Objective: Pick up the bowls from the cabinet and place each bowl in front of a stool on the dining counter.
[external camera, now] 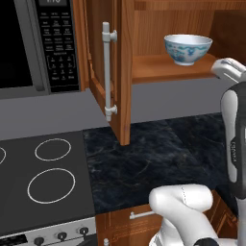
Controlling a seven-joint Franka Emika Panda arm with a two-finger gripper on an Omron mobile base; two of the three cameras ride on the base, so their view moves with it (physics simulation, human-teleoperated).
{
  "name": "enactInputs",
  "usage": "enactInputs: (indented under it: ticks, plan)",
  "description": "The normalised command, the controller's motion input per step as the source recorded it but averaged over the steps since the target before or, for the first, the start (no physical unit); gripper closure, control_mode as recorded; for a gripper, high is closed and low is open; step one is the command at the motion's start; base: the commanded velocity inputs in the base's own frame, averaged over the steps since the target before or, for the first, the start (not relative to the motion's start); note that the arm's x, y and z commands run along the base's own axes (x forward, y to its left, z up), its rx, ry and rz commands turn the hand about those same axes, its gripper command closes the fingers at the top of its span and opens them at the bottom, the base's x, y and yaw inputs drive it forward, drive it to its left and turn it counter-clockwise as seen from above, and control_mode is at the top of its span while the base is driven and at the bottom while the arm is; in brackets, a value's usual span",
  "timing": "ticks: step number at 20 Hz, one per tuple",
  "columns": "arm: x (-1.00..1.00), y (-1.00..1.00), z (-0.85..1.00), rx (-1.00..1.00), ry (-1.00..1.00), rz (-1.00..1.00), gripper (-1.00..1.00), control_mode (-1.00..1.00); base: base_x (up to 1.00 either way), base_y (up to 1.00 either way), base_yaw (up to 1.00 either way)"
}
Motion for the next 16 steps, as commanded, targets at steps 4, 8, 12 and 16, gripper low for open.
enactInputs:
  ticks: [4,8,12,16]
  plan:
    - [0.01,-0.24,0.35,0.12,0.01,-0.13,-1.00,-1.00,0.00,0.00,0.00]
    - [0.04,-0.16,0.15,0.04,0.00,-0.01,-1.00,-1.00,0.00,0.00,0.00]
    - [0.26,-0.03,0.00,0.01,0.00,0.00,-1.00,-1.00,0.00,0.00,0.00]
    - [0.56,0.00,0.00,0.02,0.01,0.00,-1.00,-1.00,0.00,0.00,0.00]
